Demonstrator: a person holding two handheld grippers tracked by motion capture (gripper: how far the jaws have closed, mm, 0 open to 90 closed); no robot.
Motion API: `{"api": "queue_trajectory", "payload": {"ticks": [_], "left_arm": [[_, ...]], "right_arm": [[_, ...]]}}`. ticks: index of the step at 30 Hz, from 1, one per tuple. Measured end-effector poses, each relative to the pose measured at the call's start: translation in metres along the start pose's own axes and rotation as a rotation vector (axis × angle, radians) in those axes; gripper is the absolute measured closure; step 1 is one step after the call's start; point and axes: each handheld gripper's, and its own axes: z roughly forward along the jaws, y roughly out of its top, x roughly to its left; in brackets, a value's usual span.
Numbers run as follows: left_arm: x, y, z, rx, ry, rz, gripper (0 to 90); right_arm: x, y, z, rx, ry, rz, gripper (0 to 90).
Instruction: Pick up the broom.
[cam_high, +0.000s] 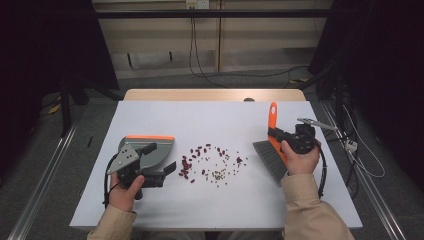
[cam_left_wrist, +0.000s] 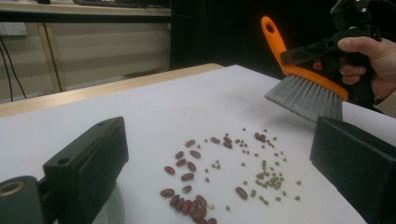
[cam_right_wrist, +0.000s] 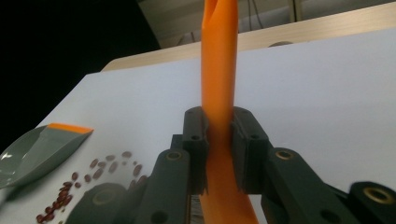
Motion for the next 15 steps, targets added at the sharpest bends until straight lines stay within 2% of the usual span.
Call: {"api": "queue_trajectory", "payload": {"ticks": [5, 15], "left_arm": [[0.000, -0.001, 0.001, 0.008, 0.002, 0.009, 4.2], [-0.008, -0.001, 0.015, 0.029, -0.038, 0.012, 4.2]], "right_arm": [[-0.008, 0.000, -0.004, -0.002, -0.017, 0.000, 77.9], [-0.008, 0.006, -0.011, -0.040, 0.051, 0.032, 78.0]]}}
